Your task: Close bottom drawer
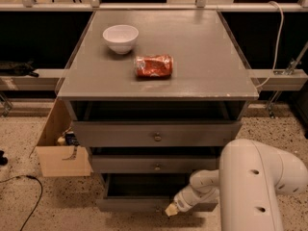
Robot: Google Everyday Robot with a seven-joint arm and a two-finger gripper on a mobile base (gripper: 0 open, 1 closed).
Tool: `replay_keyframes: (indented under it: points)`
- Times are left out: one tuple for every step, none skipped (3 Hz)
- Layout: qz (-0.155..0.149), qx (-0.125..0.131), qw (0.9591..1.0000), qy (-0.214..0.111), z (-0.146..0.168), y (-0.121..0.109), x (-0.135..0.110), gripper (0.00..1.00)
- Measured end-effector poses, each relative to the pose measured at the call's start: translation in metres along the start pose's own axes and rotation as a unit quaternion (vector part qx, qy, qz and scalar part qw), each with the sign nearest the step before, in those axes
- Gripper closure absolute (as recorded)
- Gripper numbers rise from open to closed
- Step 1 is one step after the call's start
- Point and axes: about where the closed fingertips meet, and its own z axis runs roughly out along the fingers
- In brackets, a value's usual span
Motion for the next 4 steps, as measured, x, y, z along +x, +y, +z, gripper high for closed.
replay_keyframes:
  points:
    - [0.000, 0.000, 1.0000, 0.000, 0.0000, 0.0000, 0.0000, 0.90]
    - [0.000, 0.000, 1.0000, 0.000, 0.0000, 0.0000, 0.0000, 0.59]
    - [0.000, 0.000, 1.0000, 0.000, 0.0000, 0.0000, 0.0000, 0.35]
    - [0.000, 0.000, 1.0000, 0.000, 0.0001, 0.0001, 0.0000, 0.12]
